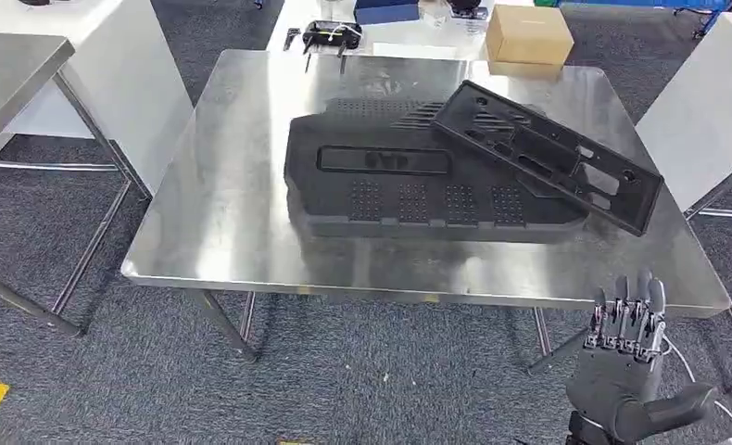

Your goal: Take the parts from the cabinet and place them on the table.

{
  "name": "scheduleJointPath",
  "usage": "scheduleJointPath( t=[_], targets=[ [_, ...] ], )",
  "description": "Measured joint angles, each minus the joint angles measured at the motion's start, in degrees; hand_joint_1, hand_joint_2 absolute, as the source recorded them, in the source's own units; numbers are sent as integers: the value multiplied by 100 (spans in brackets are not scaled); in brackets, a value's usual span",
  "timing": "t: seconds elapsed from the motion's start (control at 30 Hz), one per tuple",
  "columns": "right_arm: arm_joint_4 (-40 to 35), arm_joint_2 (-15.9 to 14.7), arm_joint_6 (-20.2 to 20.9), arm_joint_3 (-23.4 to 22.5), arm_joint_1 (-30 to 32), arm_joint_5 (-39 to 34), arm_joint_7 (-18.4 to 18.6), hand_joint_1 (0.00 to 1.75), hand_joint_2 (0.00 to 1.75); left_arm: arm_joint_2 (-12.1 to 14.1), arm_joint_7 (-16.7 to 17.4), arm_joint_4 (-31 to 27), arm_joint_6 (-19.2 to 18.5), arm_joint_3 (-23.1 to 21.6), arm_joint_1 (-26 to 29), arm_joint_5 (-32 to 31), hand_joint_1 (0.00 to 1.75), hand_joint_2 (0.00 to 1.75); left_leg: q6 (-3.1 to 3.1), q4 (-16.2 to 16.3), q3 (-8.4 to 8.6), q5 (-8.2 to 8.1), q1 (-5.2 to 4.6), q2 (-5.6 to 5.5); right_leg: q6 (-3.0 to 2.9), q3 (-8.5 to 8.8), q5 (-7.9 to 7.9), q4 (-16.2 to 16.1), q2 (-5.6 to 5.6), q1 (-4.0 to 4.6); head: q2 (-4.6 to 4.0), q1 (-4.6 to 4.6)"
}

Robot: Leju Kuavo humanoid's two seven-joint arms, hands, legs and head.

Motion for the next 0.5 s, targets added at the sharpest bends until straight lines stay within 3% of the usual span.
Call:
scheduleJointPath(
  t=[0.03, 0.07, 0.1, 0.17, 0.23, 0.27, 0.3, 0.33, 0.37, 0.4, 0.47, 0.5],
  targets=[
    [4, 2, -2, -2, -1, 7, 4, 0, 0, 6, 0, 0, 0, 0, -1, -7, 0, 0, 40, 14, -25, 23, -39, -1, 61, -25, 48, -18, 1, -32, 0, -3],
    [13, 5, -7, -4, 1, 17, 11, 0, 0, 9, 0, 0, 2, 0, 3, -7, 0, 0, 119, -2, -70, 73, -55, 4, 96, -43, 94, -19, 7, -37, 0, 0],
    [22, 5, -15, -13, 0, 17, 15, 0, 0, 9, 0, 2, 0, 0, 10, -7, 0, 0, 221, -32, -167, 142, -29, 41, 105, -119, 44, 33, 24, -70, 0, -18],
    [41, 4, -31, -20, 3, 17, 33, 0, 0, 28, 2, -2, 11, 0, 8, -22, 0, 0, 374, -32, -323, 262, -54, 58, 16, -362, -483, 527, 41, -62, 0, 24],
    [63, 5, -48, -20, 1, 24, 37, 0, 0, 31, 0, -4, 20, 2, 7, -29, 0, 0, 405, -29, -499, 397, -70, 68, -19, -575, -953, 1379, 44, -63, 0, 15],
    [79, 5, -55, -24, 4, 24, 42, 0, 0, 31, 2, -4, 22, 2, 7, -31, 0, 0, 405, -28, -586, 461, -76, 75, 12, -601, -1005, 1665, 44, -63, 0, 20],
    [94, 4, -57, -31, 4, 24, 46, 0, 0, 31, 2, -2, 24, 2, 8, -35, 0, 0, 398, -27, -673, 529, -80, 83, 66, -519, -933, 1726, 45, -61, 0, 17],
    [105, 5, -57, -39, 3, 24, 50, 0, 0, 28, 2, -2, 31, 2, 8, -40, 0, 0, 392, -25, -724, 599, -80, 90, 134, -337, -772, 1566, 48, -60, 0, 22],
    [111, 4, -57, -42, 4, 26, 59, 0, 0, 24, 7, -2, 33, 0, 8, -57, 0, 0, 380, -25, -805, 672, -79, 89, 183, -47, -600, 1208, 48, -57, 0, 17],
    [116, 4, -57, -42, 3, 33, 59, 0, 0, 20, 11, -2, 39, 0, 8, -66, 0, 0, 359, -23, -871, 743, -79, 83, 183, 330, -506, 704, 47, -48, 0, 19],
    [116, 7, -65, -46, -4, 83, 57, 0, 0, 9, 11, -2, 59, 2, 9, -81, 0, 0, 289, -9, -945, 846, -107, 80, 59, 1021, -698, -297, 46, 8, 0, 18],
    [120, 11, -90, -48, 7, 123, 57, 0, 0, 9, 11, -2, 74, 2, 9, -81, 0, 0, 248, -55, -946, 936, -92, 93, 50, 978, -703, -288, 48, 15, 0, -5]
  ],
)
